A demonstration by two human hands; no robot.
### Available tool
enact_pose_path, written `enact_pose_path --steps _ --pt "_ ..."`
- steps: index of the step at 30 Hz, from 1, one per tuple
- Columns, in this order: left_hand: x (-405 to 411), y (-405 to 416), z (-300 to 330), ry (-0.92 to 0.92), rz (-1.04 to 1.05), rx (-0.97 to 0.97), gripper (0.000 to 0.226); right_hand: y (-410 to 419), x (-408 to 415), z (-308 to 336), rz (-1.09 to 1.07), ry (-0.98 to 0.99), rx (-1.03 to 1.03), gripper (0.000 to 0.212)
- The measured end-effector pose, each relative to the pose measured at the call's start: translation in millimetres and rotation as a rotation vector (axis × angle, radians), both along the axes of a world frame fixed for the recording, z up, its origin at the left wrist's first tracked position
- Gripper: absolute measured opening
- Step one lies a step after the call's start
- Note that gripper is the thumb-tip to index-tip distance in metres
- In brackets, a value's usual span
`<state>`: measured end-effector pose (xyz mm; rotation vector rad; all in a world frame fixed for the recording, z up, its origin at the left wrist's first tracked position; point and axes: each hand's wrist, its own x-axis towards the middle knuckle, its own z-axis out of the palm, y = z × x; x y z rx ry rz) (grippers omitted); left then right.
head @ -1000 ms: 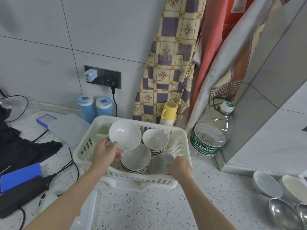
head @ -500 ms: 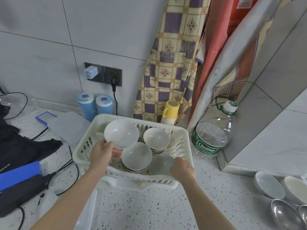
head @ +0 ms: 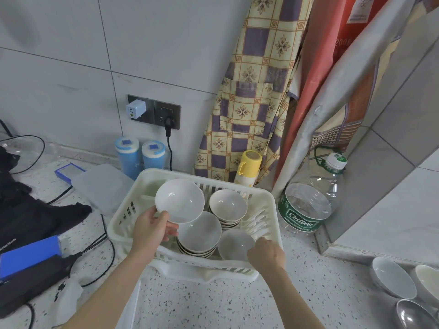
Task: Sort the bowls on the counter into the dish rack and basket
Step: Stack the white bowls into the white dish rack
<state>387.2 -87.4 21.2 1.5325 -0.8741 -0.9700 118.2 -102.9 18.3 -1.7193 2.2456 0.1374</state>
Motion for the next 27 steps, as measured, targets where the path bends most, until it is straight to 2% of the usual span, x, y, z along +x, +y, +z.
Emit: enact_pose_path --steps 4,10,27 --pt "0.0 0.9 0.1 -0.003 -0.014 0.011 0.027 1.0 3.1 0.4 0.002 0.019 0.008 0.028" --pt "-1.1 2.2 2.7 -0.013 -0.041 0.028 0.025 10.9 9.3 -3.4 -0.051 0.036 -0.175 0.034" --pt "0.7 4.9 10.6 -0.022 -0.09 0.083 0.021 15.5 6.0 -2.2 -0.04 -0.047 -0.233 0.033"
